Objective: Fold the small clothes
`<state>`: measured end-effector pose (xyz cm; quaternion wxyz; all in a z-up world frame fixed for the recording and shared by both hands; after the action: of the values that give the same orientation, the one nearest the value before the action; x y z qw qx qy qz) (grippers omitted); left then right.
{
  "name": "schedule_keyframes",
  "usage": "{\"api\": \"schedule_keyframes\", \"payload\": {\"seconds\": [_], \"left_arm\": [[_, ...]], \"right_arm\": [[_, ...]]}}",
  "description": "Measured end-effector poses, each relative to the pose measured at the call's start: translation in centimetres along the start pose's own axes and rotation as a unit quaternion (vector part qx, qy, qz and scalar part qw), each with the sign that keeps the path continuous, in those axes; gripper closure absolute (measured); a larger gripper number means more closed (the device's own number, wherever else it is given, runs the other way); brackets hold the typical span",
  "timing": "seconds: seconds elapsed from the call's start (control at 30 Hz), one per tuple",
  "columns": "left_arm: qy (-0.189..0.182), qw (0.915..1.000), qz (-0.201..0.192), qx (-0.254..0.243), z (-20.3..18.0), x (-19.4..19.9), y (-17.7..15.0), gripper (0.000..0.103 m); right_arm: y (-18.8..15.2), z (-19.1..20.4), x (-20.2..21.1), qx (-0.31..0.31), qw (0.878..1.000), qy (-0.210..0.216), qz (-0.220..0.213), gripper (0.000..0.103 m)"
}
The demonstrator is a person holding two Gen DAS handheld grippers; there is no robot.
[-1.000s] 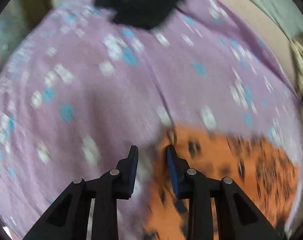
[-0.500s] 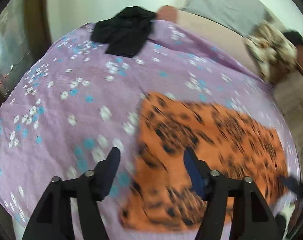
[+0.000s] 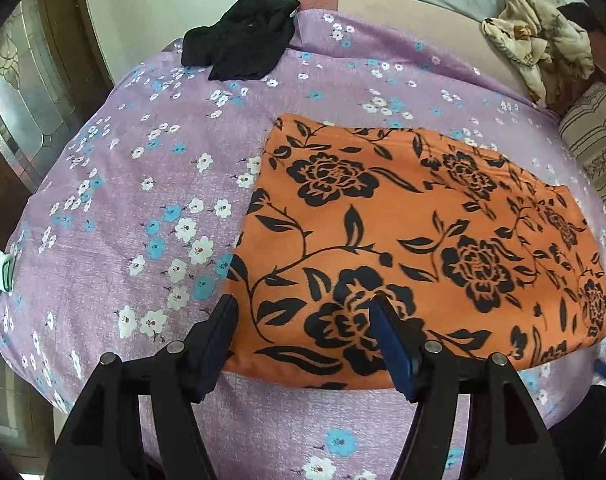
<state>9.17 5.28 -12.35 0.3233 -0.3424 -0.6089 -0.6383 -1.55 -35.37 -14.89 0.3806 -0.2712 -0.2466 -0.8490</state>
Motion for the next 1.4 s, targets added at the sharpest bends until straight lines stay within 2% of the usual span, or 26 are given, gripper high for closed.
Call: {"api": "schedule_keyframes", "payload": {"seconds": [0.13, 0.27, 0.67, 0.93, 1.23, 1.33, 1.4], "left_arm": [[-0.003, 1.0000, -0.006, 0.004, -0.1, 0.9, -0.1, 0.034], [-0.003, 0.9999, -0.015, 0.006, -0.1, 1.9, -0.1, 0.034], [-0.003, 0.9994, -0.034, 0.006, -0.4, 3.1, 0.6, 0.034], [0.004, 0.9995, -0.030, -0.006, -1.1, 2.5, 0.6, 0.034], [0.008, 0.9995, -0.027, -0.012, -1.5, 2.2, 0.7, 0.034], [0.008, 0.9996, -0.025, -0.014, -1.6, 2.0, 0.7, 0.034], [0.009, 0.9995, -0.024, -0.016, -1.9, 1.7, 0.6, 0.034]], "right_arm": [[0.0, -0.4, -0.9, -0.018, 1.000, -0.004, -0.008, 0.028], [0.6, -1.5, -1.4, -0.061, 0.998, 0.001, -0.020, 0.028], [3.3, -3.7, 0.1, -0.121, 0.990, 0.005, -0.074, 0.028], [4.2, -4.4, 0.5, -0.124, 0.988, 0.009, -0.088, 0.028], [4.7, -3.7, 0.3, -0.095, 0.991, -0.003, -0.092, 0.027], [4.8, -3.1, 0.1, -0.065, 0.993, -0.028, -0.094, 0.034], [4.8, -2.9, -0.1, -0.048, 0.993, -0.051, -0.091, 0.051]]}}
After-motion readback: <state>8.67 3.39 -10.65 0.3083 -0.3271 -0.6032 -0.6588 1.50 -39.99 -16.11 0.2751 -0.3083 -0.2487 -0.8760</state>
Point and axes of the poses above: each gripper's, at about its wrist camera, not at the fingertips, and x roughly against the way its jaws point, z to its left, y to its top, the point moved 3 cm from there along -x, roughly the way its jaws point, and after that the axes turned 1 degree about -z, right-handed, at the moved point
